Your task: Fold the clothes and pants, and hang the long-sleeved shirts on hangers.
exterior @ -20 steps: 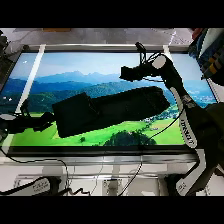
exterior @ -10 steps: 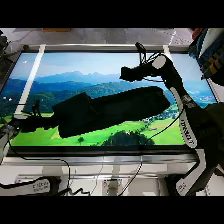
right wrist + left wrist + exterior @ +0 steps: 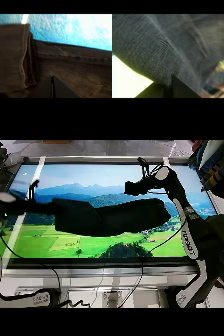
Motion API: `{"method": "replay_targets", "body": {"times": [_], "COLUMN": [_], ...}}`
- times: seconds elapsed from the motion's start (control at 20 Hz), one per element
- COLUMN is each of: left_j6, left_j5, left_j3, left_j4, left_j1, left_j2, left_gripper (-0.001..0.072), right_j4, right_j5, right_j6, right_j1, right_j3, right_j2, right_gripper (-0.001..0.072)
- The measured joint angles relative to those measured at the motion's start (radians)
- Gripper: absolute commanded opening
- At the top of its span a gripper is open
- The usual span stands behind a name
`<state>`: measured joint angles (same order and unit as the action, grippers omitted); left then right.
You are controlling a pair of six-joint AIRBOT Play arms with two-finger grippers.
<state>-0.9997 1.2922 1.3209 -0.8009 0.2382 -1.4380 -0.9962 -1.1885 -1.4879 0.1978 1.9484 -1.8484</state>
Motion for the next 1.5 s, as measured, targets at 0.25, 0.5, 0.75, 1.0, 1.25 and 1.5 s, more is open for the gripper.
{"method": "replay_targets", "body": {"times": [0.25, 0.5, 0.75, 1.0, 1.25, 1.5], "left_j6": [-0.024, -0.05, -0.121, -0.173, -0.188, -0.194], "left_j5": [0.129, 0.13, -0.002, -0.069, -0.088, -0.11], "left_j3": [0.282, 0.374, 0.392, 0.395, 0.395, 0.395], "left_j4": [-0.074, -0.141, -0.158, -0.163, -0.169, -0.122], "left_j1": [-0.166, -0.379, -0.484, -0.505, -0.513, -0.537], "left_j2": [-0.001, -0.005, -0.006, -0.01, -0.031, -0.09], "left_gripper": [0.0029, 0.003, 0.0031, 0.0031, 0.0032, 0.0031], "right_j4": [-0.009, -0.021, 0.002, 0.179, 0.215, 0.087], "right_j5": [-0.032, -0.048, 0.011, 0.214, 0.348, 0.318], "right_j6": [0.019, 0.023, 0.013, 0.006, -0.006, -0.106], "right_j1": [-0.005, -0.004, 0.063, 0.212, 0.328, 0.226], "right_j3": [0.0, -0.004, -0.112, -0.241, -0.271, -0.277], "right_j2": [0.0, -0.002, -0.023, -0.079, -0.113, -0.09], "right_gripper": [0.0036, 0.0035, 0.0034, 0.0034, 0.0035, 0.0036]}}
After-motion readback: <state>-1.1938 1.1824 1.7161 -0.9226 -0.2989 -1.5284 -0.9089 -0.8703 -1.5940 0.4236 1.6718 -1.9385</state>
